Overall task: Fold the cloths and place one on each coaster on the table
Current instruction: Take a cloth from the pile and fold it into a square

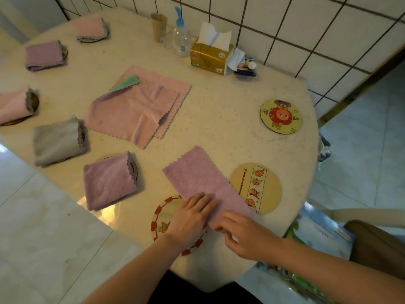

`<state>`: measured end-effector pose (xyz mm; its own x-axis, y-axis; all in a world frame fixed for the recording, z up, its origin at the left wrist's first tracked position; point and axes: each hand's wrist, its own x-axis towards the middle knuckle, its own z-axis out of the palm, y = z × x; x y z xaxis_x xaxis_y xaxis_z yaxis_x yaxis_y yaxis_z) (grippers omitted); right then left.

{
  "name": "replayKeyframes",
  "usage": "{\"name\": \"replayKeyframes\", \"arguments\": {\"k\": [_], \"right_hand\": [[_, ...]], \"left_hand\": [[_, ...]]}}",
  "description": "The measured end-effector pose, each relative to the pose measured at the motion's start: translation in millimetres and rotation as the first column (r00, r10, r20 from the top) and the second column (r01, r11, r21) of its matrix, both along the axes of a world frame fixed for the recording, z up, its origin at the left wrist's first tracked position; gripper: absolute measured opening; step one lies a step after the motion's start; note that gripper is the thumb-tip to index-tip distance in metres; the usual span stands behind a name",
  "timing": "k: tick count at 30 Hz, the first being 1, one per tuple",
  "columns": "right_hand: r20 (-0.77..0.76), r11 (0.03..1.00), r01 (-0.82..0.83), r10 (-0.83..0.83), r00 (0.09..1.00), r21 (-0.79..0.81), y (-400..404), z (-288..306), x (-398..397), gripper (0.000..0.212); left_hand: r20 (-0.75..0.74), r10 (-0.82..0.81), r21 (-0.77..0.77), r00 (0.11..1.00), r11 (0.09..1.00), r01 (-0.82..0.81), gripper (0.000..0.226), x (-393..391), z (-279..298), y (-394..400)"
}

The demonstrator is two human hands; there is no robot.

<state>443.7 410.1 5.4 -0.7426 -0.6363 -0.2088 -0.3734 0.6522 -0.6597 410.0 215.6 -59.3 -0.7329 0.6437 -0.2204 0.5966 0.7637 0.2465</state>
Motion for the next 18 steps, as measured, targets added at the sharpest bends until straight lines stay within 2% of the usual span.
{"name": "replayKeyframes", "arguments": {"k": [2, 4, 7, 9, 11, 14, 16, 18], "right_hand": [[0.007, 0.999, -0.038, 0.038, 0.999, 0.034, 5, 0, -3, 0.026], [-0.098, 0.987, -0.042, 0.058, 0.993, 0.153, 17, -7, -18, 0.037], [-0.195, 0.935, -0.067, 0.142, 0.971, 0.347, 34, -24, -51, 0.076], [-0.207, 0.886, -0.161, 0.272, 0.940, 0.436, 41, -31, -69, 0.087], [-0.231, 0.837, -0.242, 0.392, 0.890, 0.491, 46, -38, -81, 0.088], [-0.205, 0.815, -0.297, 0.444, 0.872, 0.498, 53, -43, -89, 0.075], [-0.196, 0.811, -0.323, 0.462, 0.865, 0.487, 55, -44, -96, 0.069], [-0.110, 0.829, -0.330, 0.419, 0.901, 0.451, 56, -44, -104, 0.066]], "left_hand": [[-0.012, 0.003, -0.040, 1.000, 0.999, -0.003, 0.054, 7, -7, 2], [-0.035, 0.001, -0.045, 0.999, 0.999, -0.002, 0.050, 12, -14, 0], [-0.011, 0.020, -0.070, 1.000, 0.997, -0.020, 0.063, 17, -16, 0], [-0.010, 0.010, -0.046, 1.000, 0.999, -0.010, 0.062, 19, -14, 0], [0.047, 0.016, -0.035, 0.999, 0.999, -0.015, 0.059, 17, -13, -3], [0.137, 0.052, 0.086, 0.989, 0.994, -0.064, 0.064, 12, -12, -9], [0.270, 0.106, 0.236, 0.957, 0.956, -0.173, 0.057, 8, -10, -14], [0.407, 0.183, 0.363, 0.895, 0.866, -0.343, 0.044, 4, 2, -18]]}}
